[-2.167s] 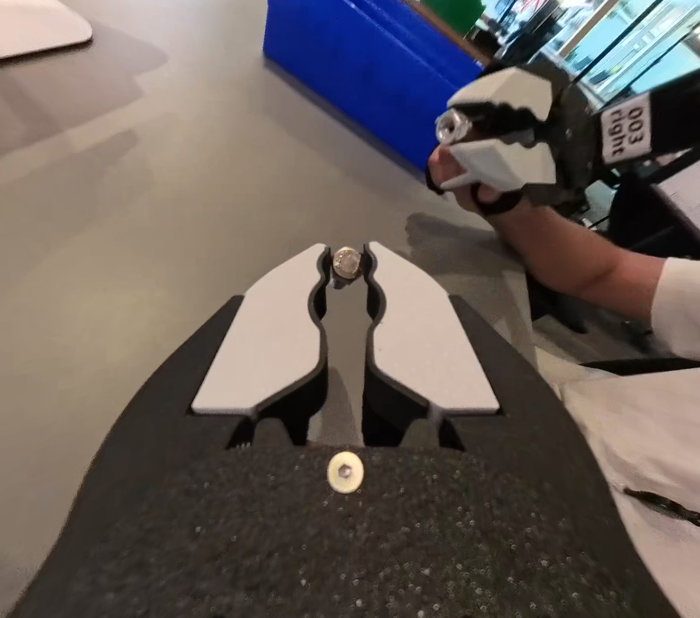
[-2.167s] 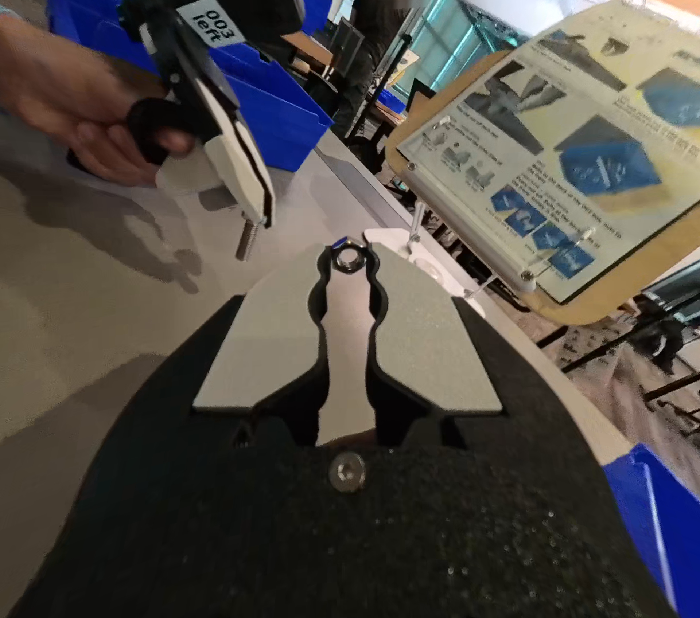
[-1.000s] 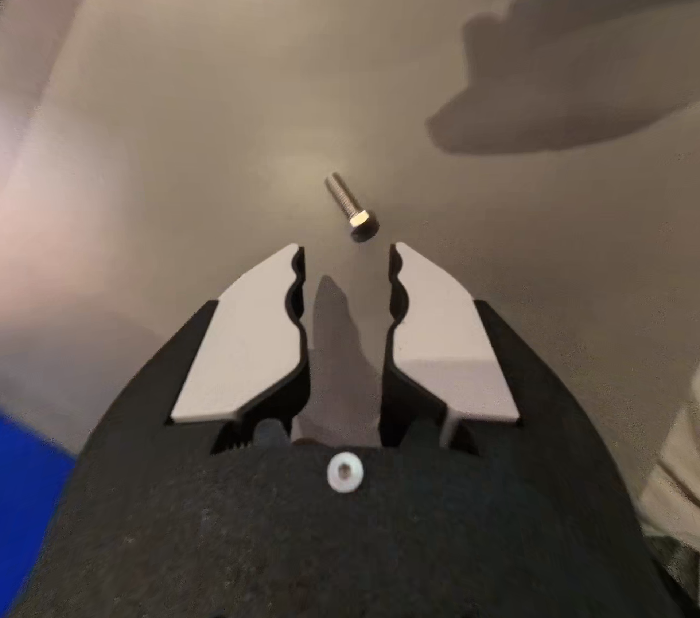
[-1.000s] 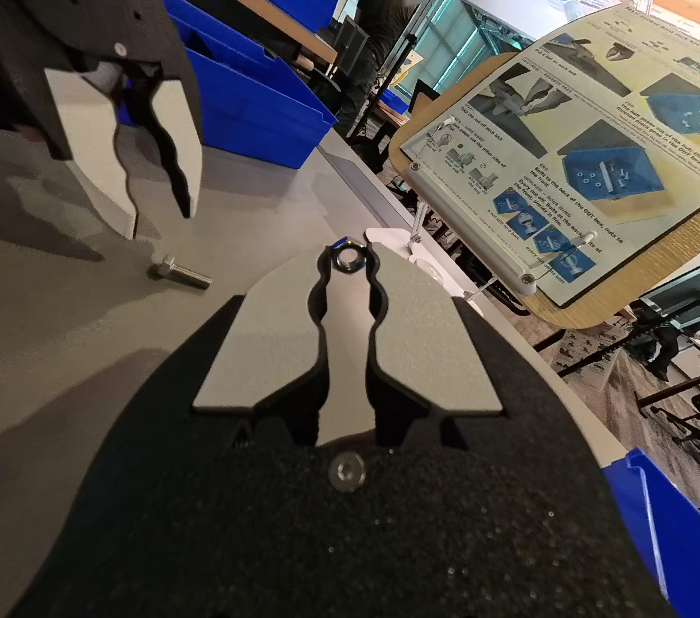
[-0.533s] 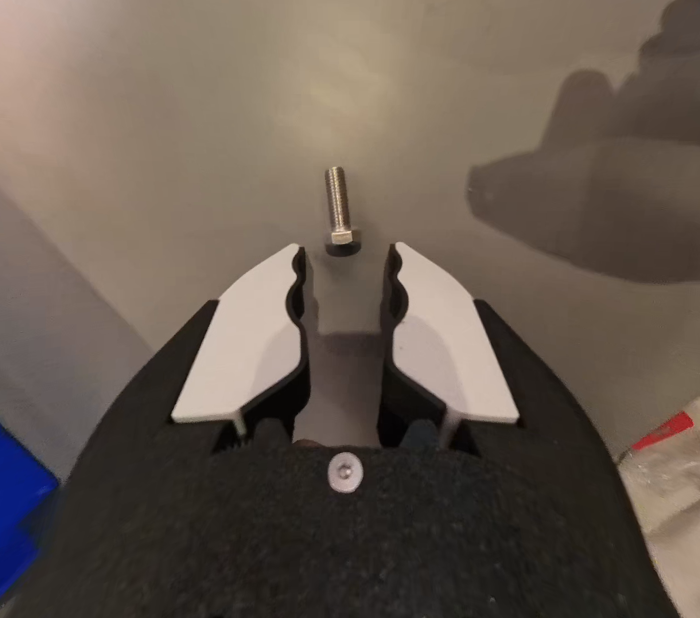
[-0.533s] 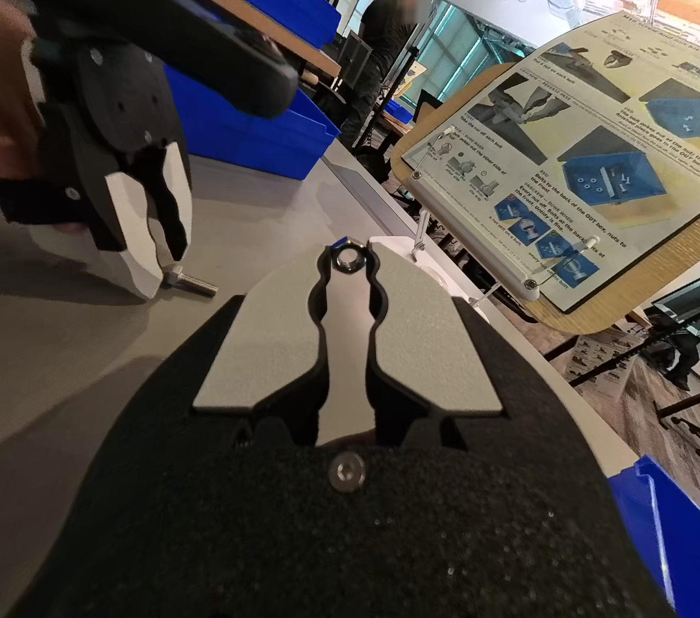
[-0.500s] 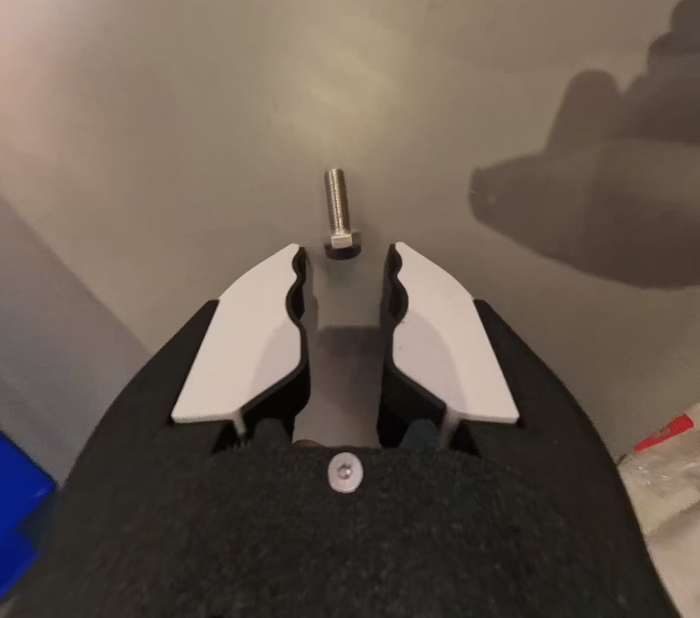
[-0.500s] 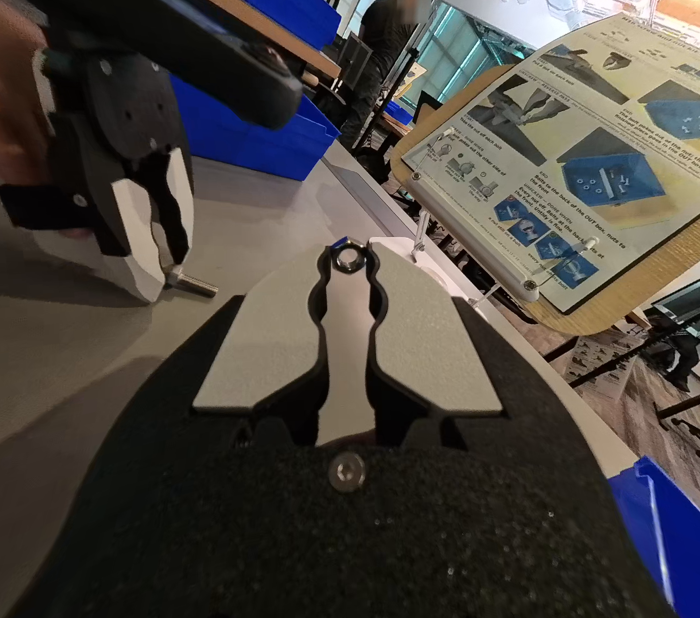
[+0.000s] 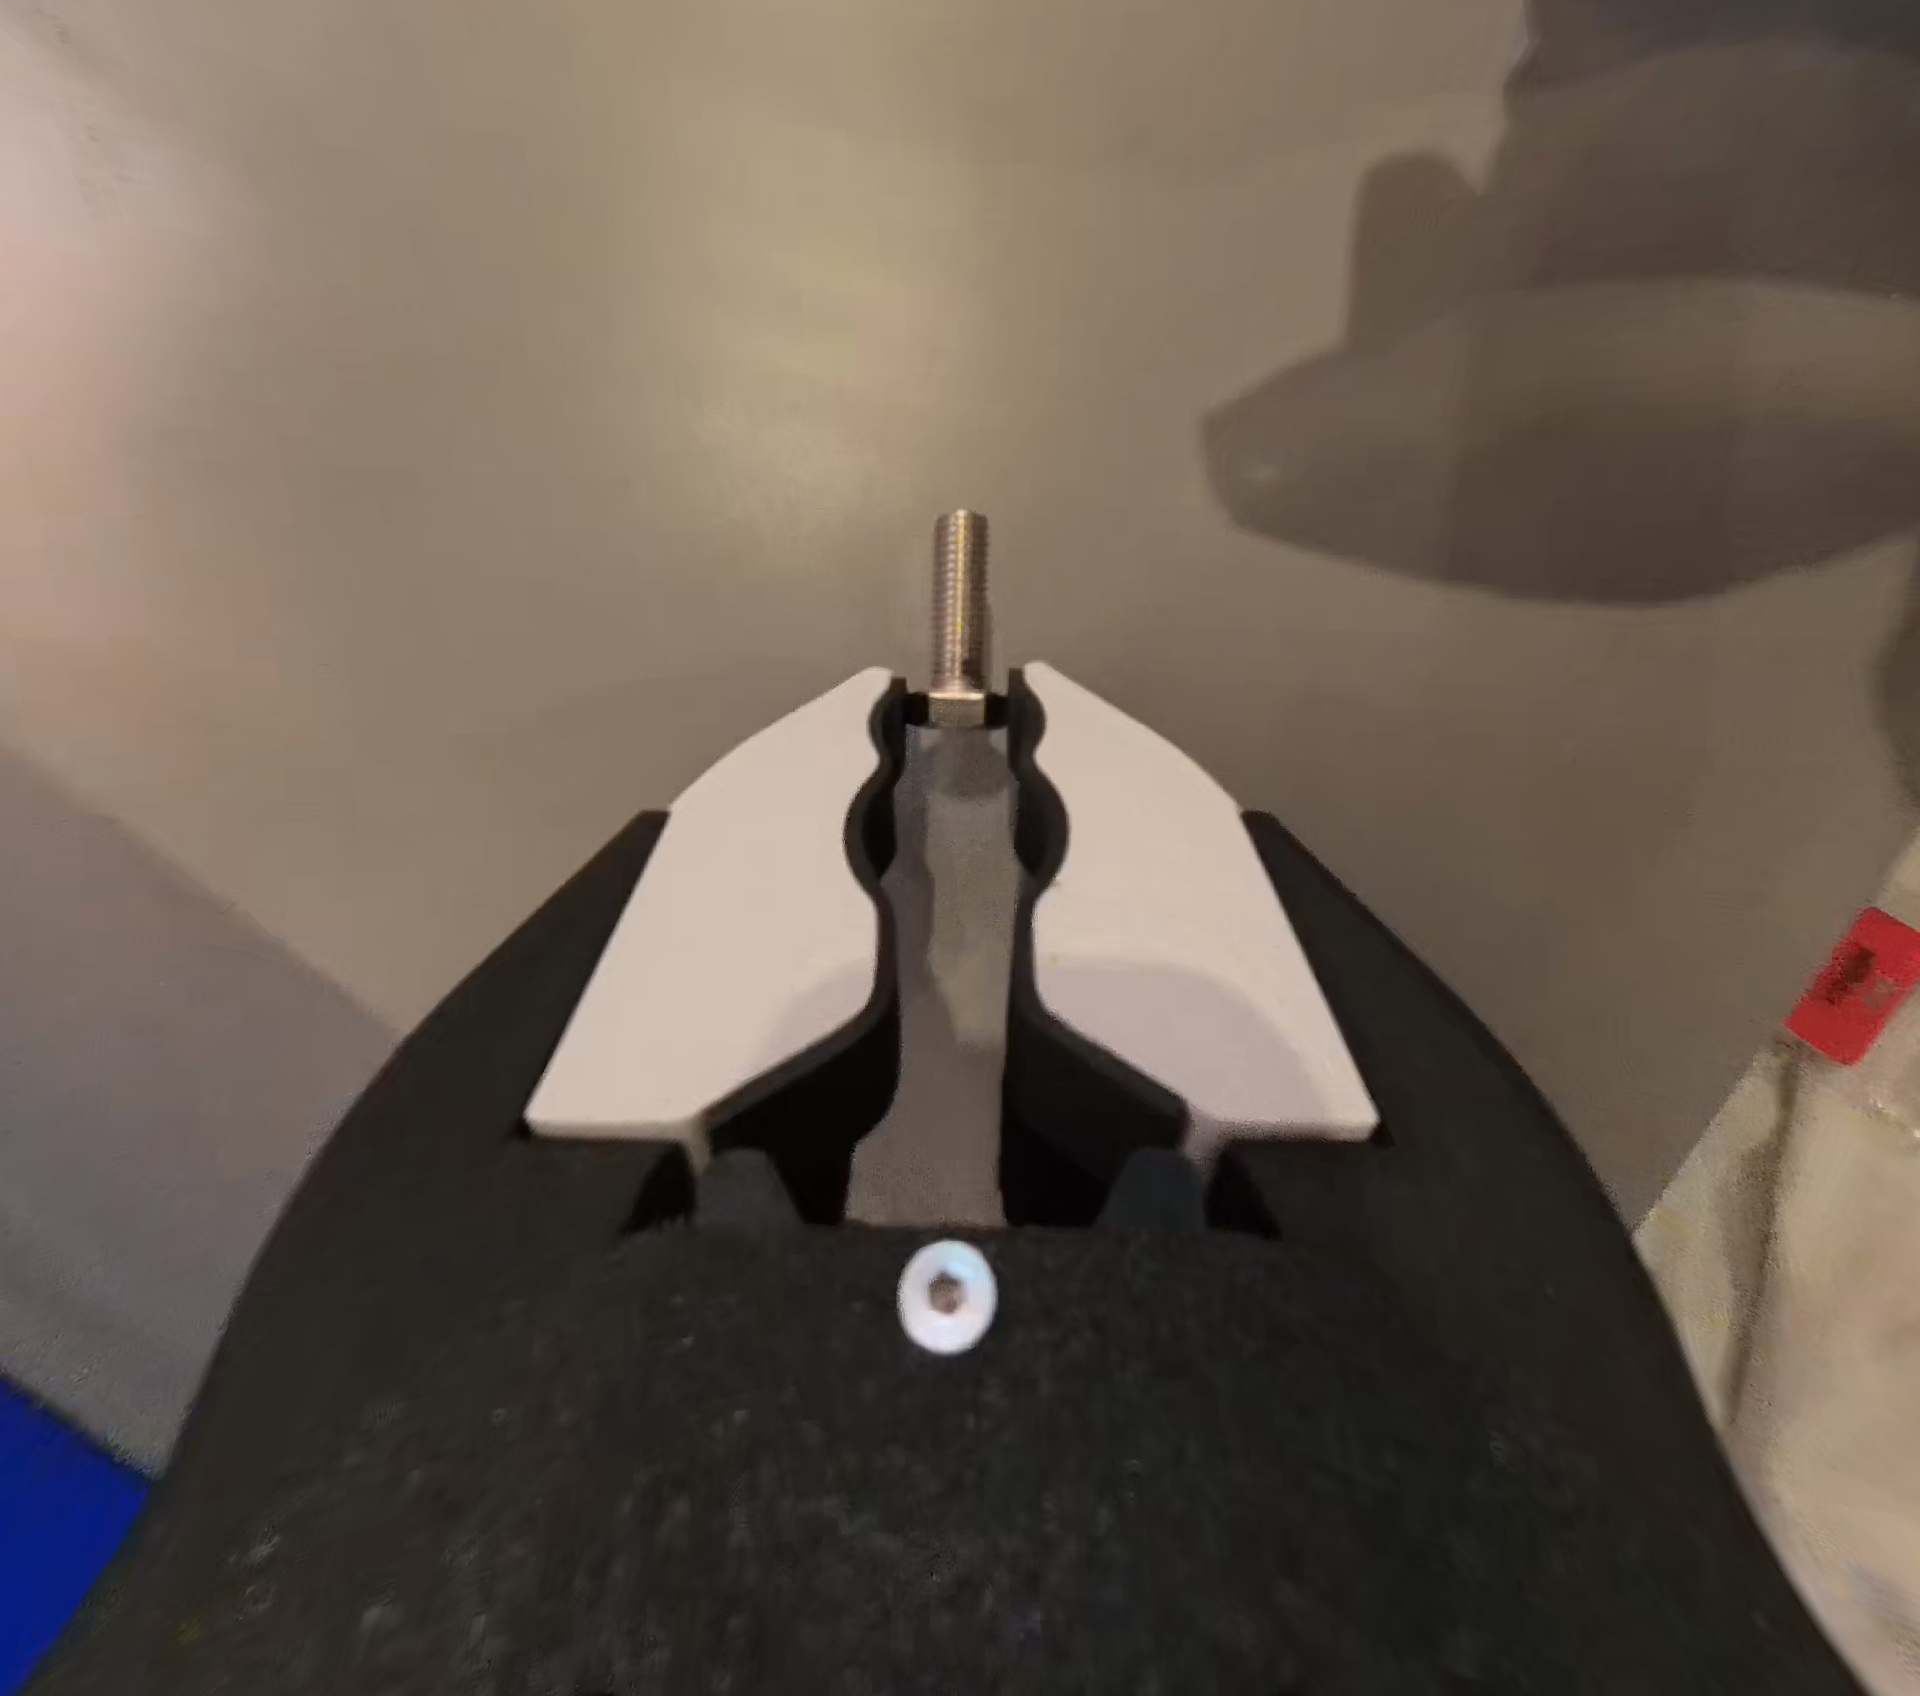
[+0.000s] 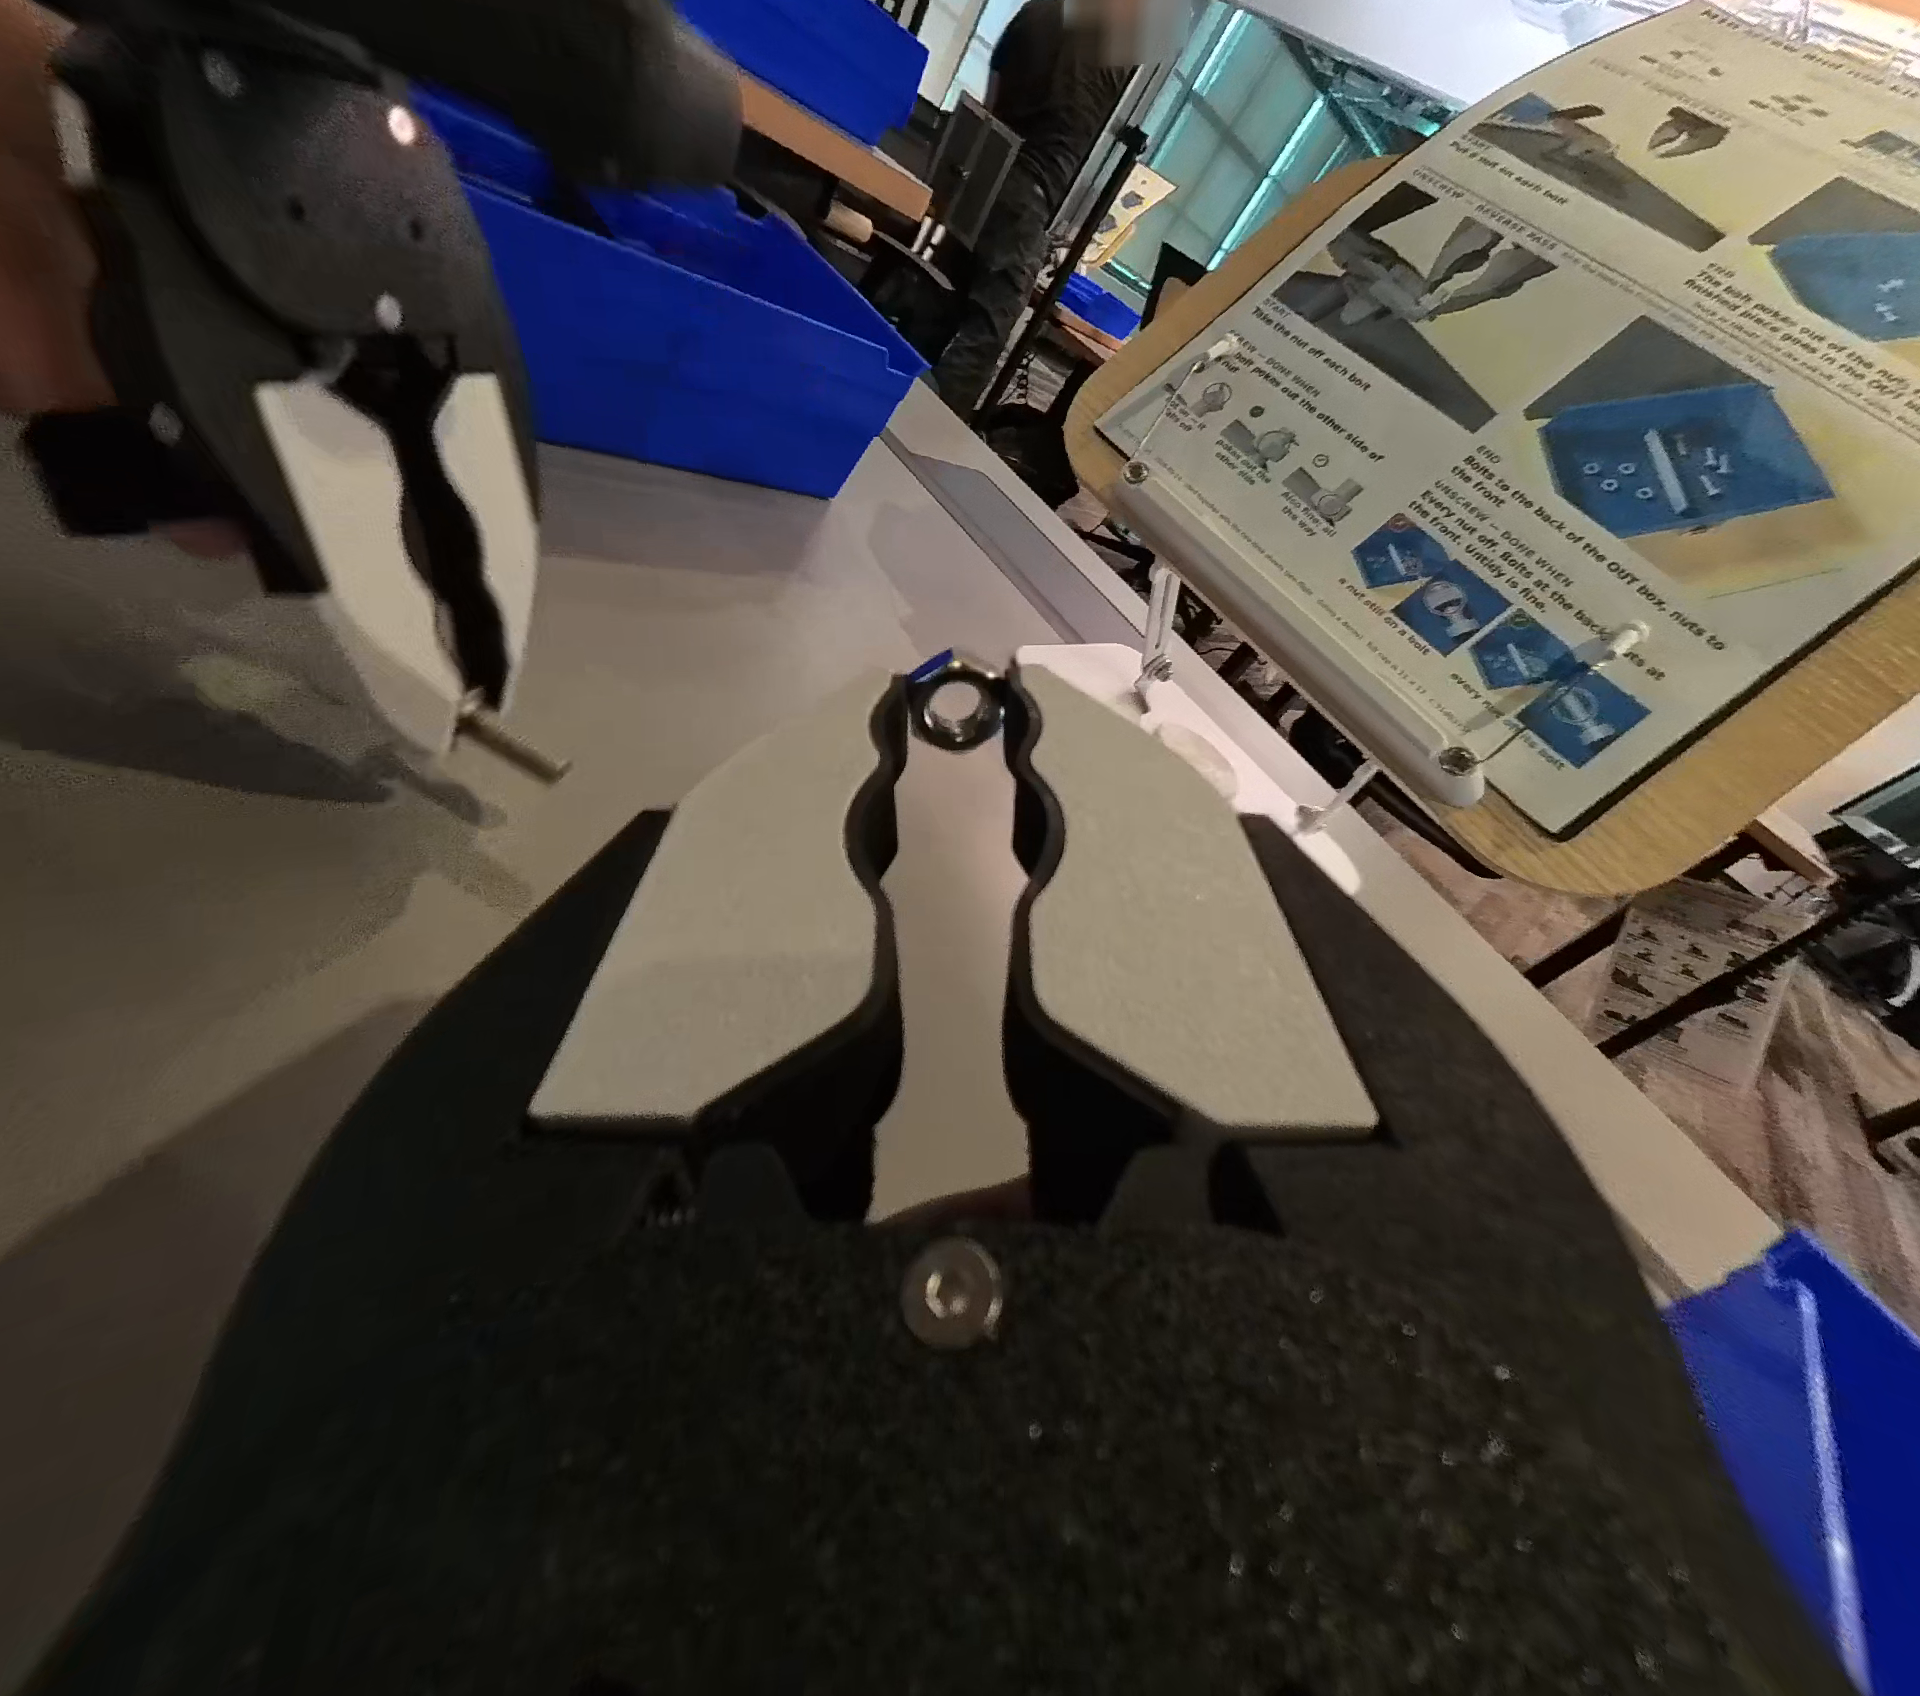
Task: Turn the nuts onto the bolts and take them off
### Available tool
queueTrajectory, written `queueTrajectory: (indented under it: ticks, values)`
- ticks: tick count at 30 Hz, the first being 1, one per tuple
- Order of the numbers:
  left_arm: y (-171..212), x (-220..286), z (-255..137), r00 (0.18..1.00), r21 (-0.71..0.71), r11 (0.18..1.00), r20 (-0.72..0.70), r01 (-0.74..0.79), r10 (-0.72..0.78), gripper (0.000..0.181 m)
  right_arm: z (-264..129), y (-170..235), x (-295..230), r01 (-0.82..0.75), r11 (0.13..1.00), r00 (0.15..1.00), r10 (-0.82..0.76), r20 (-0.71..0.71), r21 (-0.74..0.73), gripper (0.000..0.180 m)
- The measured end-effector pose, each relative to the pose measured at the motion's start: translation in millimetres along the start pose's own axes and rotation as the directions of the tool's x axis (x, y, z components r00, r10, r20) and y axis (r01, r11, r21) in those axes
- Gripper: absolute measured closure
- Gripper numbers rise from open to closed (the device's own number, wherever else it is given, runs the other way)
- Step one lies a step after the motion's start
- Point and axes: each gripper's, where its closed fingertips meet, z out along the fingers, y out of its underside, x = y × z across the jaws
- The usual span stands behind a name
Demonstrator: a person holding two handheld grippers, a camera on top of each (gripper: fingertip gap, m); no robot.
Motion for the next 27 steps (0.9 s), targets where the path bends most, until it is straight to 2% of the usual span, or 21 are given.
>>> queueTrajectory:
  ticks: [1, 4, 7, 12, 15, 18, 21, 27]
  values:
    - [-10, 1, -8, 0.998, 0.09, 0.995, -0.059, -0.032, 0.038, 0.162, 1, 0, -3, -0.017, 1.0, 1.0, 0.017, 0.024, 0.001, 0.163]
    - [-42, 10, -45, 0.948, 0.397, 0.916, -0.265, -0.061, 0.178, 0.162, -1, -8, -24, -0.102, 0.994, 0.977, 0.093, 0.191, 0.041, 0.162]
    - [-56, 4, -68, 0.885, 0.499, 0.866, -0.416, 0.031, 0.208, 0.163, -9, -22, -50, -0.18, 0.983, 0.891, 0.142, 0.432, 0.048, 0.162]
    - [-56, 16, -86, 0.694, 0.455, 0.882, -0.675, 0.123, 0.251, 0.163, -13, -62, -60, -0.052, 0.991, 0.811, -0.031, 0.585, 0.124, 0.162]
    - [-52, 33, -98, 0.586, 0.412, 0.907, -0.756, 0.083, 0.29, 0.162, -7, -71, -68, 0.082, 0.989, 0.741, -0.145, 0.655, 0.126, 0.162]
    - [-48, 44, -108, 0.51, 0.397, 0.917, -0.797, 0.042, 0.322, 0.162, -2, -77, -74, 0.15, 0.977, 0.682, -0.212, 0.7, 0.15, 0.162]
    - [-49, 49, -113, 0.472, 0.404, 0.914, -0.814, 0.04, 0.339, 0.162, 3, -76, -80, 0.194, 0.966, 0.643, -0.256, 0.722, 0.169, 0.162]
    - [-46, 55, -103, 0.448, 0.38, 0.925, -0.831, 0.022, 0.331, 0.163, 9, -69, -84, 0.217, 0.956, 0.622, -0.291, 0.727, 0.196, 0.162]
